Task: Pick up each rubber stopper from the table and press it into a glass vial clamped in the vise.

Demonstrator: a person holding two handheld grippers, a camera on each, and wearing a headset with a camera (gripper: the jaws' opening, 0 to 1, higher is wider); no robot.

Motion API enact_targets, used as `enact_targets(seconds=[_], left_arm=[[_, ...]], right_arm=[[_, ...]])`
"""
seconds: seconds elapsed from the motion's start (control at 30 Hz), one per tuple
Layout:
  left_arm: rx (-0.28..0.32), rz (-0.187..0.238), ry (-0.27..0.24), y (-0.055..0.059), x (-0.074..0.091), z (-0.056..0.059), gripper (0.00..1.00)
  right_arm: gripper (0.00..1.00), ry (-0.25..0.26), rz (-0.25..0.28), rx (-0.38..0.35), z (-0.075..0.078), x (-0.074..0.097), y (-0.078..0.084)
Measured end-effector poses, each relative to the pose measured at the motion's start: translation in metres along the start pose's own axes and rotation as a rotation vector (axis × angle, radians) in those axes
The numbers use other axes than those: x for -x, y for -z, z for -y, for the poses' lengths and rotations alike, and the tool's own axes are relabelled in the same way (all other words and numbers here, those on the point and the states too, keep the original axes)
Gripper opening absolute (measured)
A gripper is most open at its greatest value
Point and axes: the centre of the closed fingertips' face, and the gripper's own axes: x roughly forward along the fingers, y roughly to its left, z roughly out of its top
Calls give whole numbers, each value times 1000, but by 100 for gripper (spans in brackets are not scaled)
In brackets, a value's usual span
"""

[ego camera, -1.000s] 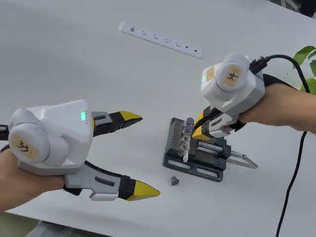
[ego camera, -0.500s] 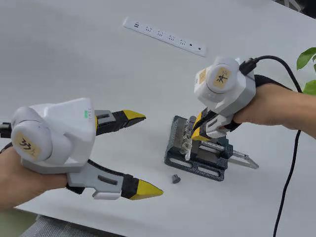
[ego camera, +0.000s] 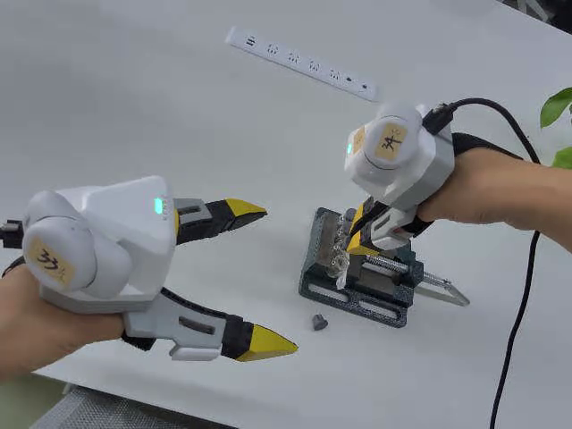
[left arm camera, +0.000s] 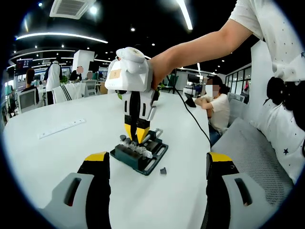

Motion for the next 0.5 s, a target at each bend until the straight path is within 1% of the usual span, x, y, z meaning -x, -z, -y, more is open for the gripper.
enact_targets(seconds=[0.27,0.5], left_arm=[[3,3,2,0,-1,0,82],[7,4,0,1,0,0,82]], right_arm=[[6,7,-9,-3,2,-1,-1],[6,0,-37,9,1,-2,-1]])
